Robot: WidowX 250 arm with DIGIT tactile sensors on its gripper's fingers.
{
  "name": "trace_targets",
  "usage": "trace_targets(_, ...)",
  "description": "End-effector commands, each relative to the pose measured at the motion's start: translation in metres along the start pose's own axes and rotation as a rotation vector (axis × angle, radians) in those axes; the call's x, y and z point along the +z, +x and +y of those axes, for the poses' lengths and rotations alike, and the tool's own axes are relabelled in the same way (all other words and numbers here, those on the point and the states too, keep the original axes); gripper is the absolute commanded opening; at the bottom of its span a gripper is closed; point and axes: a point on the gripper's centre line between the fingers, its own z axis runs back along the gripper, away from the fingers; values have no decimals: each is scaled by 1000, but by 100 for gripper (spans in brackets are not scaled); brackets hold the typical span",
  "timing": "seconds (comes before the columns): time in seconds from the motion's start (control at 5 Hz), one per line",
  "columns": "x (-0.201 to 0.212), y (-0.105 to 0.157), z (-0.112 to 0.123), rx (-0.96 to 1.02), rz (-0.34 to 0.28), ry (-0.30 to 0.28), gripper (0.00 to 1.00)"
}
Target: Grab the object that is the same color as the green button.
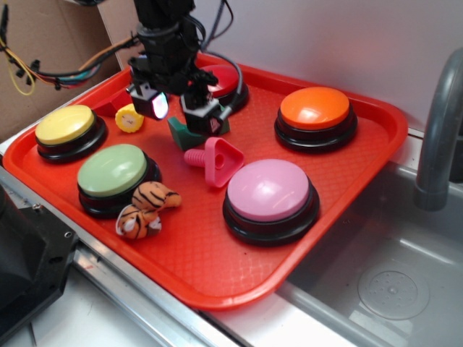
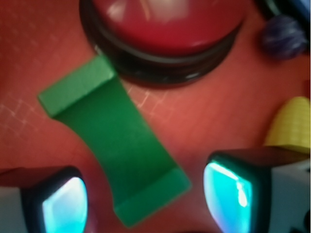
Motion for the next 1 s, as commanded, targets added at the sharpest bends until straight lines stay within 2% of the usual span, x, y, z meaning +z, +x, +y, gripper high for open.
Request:
trace_targets(0.0, -6, 9, -3, -3, -13, 19, 100)
trace_targets(0.2, -9, 10, -4, 15, -6, 17, 0)
trace_targets(0.4, 4, 8, -7, 28, -11, 7, 0)
trace_targets(0.6, 32, 4, -15, 15, 10, 34, 0)
trace_targets(0.8, 64, -2, -17, -24, 3, 7, 0)
